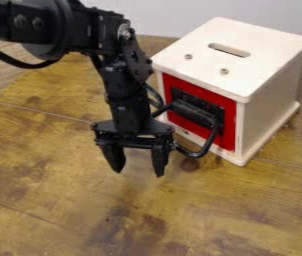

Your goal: Close the drawer

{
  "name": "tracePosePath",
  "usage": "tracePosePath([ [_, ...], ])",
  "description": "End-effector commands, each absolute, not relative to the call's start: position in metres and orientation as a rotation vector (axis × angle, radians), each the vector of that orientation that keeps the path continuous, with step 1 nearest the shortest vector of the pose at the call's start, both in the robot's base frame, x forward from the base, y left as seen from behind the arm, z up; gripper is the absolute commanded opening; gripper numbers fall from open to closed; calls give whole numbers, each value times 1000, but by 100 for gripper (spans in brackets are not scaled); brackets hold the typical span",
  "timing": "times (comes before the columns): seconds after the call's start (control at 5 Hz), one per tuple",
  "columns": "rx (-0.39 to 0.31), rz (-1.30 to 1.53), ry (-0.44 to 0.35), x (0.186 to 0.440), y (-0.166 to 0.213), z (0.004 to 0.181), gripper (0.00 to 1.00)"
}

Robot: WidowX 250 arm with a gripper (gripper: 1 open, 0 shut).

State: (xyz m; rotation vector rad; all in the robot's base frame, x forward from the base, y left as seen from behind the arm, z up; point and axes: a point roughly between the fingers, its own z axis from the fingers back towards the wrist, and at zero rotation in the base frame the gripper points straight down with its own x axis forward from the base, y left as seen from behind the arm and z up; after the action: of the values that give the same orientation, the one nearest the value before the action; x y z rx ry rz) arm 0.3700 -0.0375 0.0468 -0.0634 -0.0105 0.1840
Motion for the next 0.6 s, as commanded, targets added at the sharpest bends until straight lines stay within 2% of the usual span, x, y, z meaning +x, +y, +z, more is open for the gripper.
tracePosePath([
  [0.0,-86,204,-113,376,-31,82,100],
  [0.4,-90,212,-118,376,-29,81,100],
])
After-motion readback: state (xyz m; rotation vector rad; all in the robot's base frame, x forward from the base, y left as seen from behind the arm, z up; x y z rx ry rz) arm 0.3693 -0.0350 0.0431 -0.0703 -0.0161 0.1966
